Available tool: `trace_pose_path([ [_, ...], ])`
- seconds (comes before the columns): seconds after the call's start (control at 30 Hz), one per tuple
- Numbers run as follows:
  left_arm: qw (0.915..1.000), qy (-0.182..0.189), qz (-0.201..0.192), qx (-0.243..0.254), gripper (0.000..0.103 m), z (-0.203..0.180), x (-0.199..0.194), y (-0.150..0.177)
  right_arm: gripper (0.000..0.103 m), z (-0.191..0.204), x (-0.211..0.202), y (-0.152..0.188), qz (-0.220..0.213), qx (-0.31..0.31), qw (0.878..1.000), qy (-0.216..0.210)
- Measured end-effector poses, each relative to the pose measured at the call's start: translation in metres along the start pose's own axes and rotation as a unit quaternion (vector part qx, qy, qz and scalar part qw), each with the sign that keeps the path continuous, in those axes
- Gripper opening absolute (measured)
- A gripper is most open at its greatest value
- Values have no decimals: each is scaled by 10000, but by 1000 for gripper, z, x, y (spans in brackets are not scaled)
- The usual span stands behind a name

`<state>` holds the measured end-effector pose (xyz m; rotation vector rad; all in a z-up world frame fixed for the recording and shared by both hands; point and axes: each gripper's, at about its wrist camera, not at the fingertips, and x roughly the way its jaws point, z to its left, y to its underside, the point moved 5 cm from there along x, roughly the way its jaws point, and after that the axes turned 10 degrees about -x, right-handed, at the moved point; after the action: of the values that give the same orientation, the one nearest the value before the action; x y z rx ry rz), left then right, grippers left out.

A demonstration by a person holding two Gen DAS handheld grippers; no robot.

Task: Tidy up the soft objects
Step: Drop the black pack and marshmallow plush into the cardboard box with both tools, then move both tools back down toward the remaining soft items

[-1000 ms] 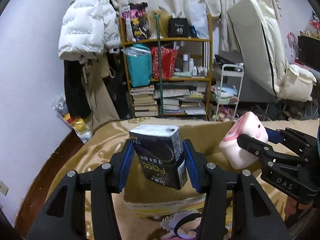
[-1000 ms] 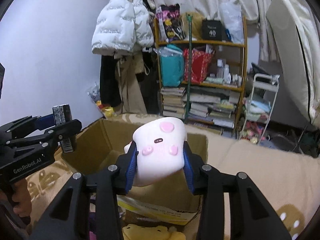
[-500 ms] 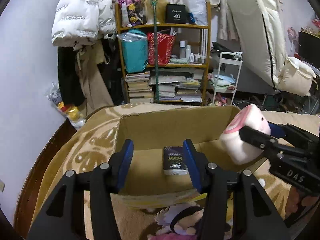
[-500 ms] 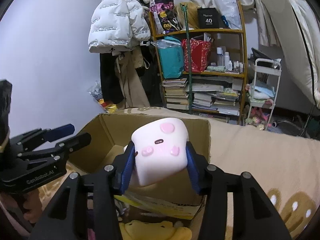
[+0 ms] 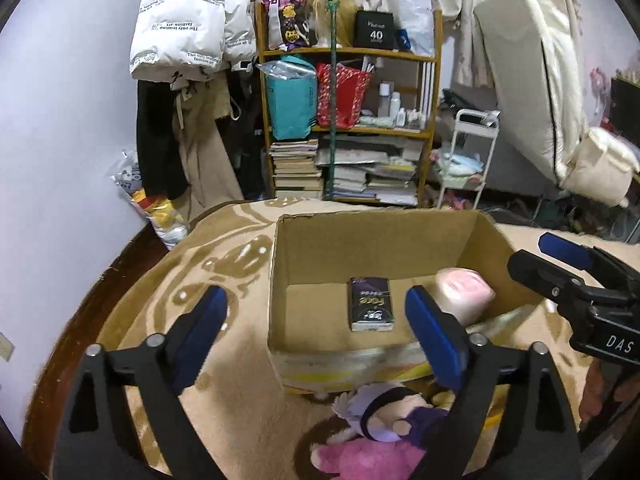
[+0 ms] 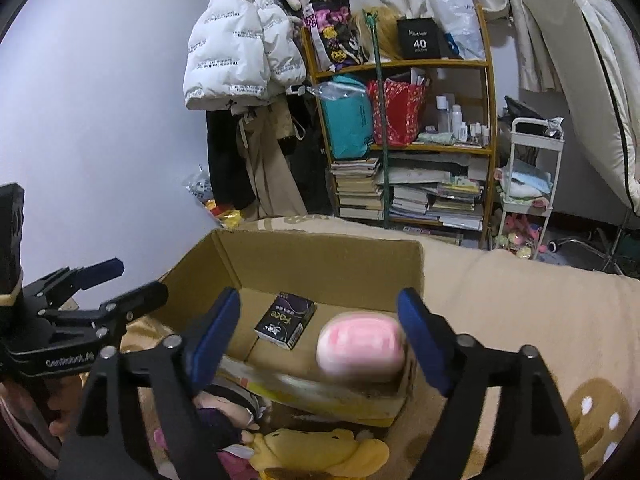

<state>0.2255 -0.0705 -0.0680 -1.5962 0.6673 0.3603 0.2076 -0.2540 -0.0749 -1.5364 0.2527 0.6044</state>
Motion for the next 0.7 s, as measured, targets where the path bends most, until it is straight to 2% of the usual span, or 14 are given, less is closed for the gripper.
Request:
trace_pose_path([
  [0.07, 9999, 121, 15, -39, 98, 2, -5, 1, 101, 1, -5, -1, -43, 49, 10000, -17],
  [0.1, 9999, 113, 15, -45, 98, 3, -7, 2, 103, 1, -8, -1, -59, 85, 9999, -26],
  [0.4, 9998, -107, 157, -81, 99, 13, -33, 19, 103, 2, -40, 5, 39, 290, 9995, -69],
  [0.57, 9997, -197, 19, -172, 99, 17, -61, 27, 103, 12, -60, 7, 102, 272, 9995, -136],
  [0.7, 9995, -239, 94, -203, 99, 19, -75, 35, 103, 21, -78, 15, 150, 355, 9991, -198],
])
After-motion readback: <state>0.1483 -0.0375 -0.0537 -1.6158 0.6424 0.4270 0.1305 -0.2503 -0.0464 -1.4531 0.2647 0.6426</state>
